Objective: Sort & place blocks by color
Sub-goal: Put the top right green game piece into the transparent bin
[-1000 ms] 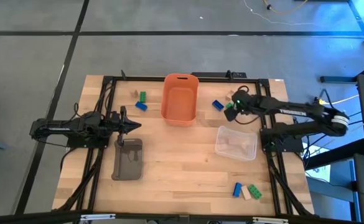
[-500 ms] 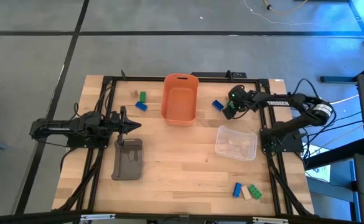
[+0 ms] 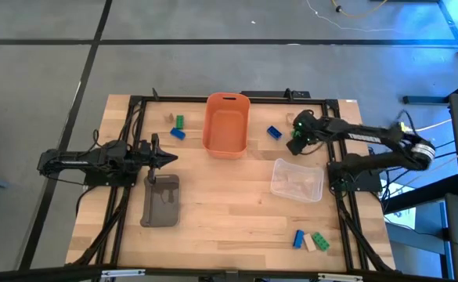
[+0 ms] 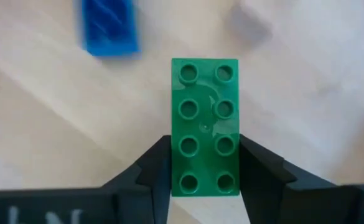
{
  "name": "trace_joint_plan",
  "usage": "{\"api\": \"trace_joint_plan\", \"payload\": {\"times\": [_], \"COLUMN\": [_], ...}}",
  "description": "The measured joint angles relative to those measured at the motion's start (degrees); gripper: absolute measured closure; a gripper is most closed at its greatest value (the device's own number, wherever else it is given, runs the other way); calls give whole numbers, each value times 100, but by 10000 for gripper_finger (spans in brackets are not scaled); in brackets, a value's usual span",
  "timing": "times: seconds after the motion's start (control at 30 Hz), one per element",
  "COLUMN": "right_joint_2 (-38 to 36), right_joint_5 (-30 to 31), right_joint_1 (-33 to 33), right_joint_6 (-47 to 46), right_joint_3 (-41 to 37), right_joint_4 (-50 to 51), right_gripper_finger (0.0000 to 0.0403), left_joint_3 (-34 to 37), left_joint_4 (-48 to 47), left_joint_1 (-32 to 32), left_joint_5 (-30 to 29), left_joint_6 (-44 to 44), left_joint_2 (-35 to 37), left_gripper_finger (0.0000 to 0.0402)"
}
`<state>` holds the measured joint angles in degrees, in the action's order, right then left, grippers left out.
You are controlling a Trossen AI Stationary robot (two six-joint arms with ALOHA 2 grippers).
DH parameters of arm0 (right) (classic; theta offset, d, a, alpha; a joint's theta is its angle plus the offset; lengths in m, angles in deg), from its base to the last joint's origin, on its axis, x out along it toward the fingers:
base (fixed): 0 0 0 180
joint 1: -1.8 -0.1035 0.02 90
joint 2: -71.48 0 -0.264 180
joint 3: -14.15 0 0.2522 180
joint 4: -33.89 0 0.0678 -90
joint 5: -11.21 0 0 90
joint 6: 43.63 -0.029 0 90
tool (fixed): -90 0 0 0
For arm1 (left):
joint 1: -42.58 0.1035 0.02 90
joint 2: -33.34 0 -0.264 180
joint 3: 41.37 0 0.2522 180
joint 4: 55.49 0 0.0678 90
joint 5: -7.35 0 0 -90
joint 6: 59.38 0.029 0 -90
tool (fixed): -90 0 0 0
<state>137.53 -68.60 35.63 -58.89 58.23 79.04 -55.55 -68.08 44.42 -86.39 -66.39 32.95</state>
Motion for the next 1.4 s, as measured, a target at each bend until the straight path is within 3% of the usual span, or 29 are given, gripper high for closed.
{"api": "trace_joint_plan", "payload": {"times": [0.17,0.4,0.63,0.93,1.07,1.2,1.4], "right_joint_2": [-1101,-1992,-2021,-1726,-1631,-1568,-1540], "right_joint_5": [71,223,238,816,772,768,624], "right_joint_1": [-808,-1959,-2906,-3228,-3228,-3228,-3227], "right_joint_6": [-414,-361,252,496,504,524,542], "right_joint_3": [4,5,15,15,15,15,15], "right_joint_4": [-311,-1849,-3380,-3495,-3550,-3710,-3833], "right_gripper_finger": [262,262,262,262,262,262,262], "left_joint_3": [-1,0,2,2,1,-263,-920], "left_joint_4": [0,0,56,288,1246,1618,1421], "left_joint_1": [1,-2,1,-2,3,-1,1], "left_joint_5": [-2,0,-5,-155,-690,-537,-725], "left_joint_6": [0,0,0,7,-170,53,417], "left_joint_2": [2,0,0,0,-9,-418,-1288], "left_gripper_finger": [401,401,401,401,400,367,269]}}
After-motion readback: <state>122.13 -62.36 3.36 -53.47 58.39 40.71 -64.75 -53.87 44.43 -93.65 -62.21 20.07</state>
